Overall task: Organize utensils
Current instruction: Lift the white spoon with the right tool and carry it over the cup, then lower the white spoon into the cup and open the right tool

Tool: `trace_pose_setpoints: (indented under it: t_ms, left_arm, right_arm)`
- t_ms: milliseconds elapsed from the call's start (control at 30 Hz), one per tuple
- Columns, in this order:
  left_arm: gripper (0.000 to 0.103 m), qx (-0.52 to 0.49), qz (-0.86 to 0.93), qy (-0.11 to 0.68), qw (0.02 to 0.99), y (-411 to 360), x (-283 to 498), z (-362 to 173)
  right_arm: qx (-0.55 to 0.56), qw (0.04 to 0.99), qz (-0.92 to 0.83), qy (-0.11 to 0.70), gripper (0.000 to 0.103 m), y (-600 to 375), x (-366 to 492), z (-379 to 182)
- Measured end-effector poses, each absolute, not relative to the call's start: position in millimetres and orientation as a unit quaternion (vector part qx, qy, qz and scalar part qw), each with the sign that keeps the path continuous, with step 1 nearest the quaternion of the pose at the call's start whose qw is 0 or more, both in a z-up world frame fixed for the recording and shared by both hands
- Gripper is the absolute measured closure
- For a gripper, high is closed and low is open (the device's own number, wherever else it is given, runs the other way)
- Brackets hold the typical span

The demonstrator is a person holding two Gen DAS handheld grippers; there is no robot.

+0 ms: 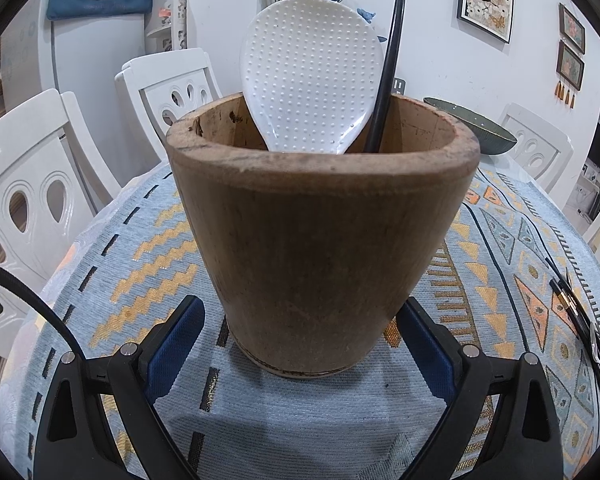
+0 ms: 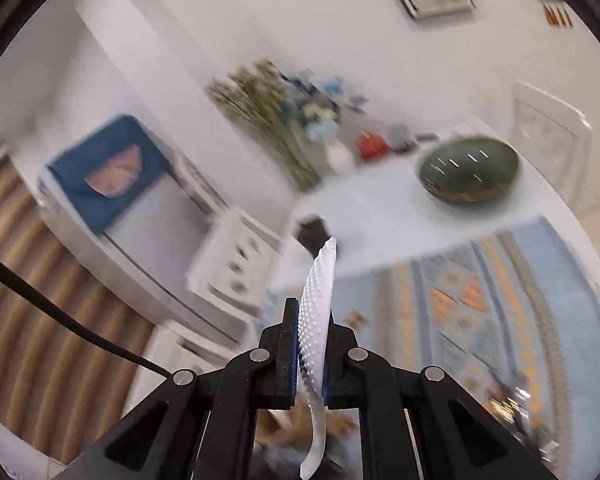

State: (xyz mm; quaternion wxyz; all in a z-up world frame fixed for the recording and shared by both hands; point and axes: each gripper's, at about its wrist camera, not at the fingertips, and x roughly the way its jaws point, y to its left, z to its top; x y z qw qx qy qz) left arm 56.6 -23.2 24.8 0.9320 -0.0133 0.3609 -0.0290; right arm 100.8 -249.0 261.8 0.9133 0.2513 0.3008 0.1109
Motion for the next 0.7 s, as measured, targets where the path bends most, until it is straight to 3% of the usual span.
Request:
trace_pose_setpoints:
  t_ms: [233, 433, 700]
  left_arm:
    - [0.006, -0.013, -0.029, 0.361, 0.932, -23, 56, 25]
    - [0.006, -0.014, -0.029, 0.361, 0.932, -24, 56, 25]
    - [0.006, -0.013, -0.029, 0.361, 0.932, -24, 56, 25]
  right_arm:
    - [0.205, 0.936, 0.105, 0.267, 0.095, -187, 119, 260]
    - [0.157, 0.941, 0.091, 0.287, 0.096, -156, 132, 229]
    - [0.172, 0.929, 0.086, 0.318, 0.095, -155, 146, 202]
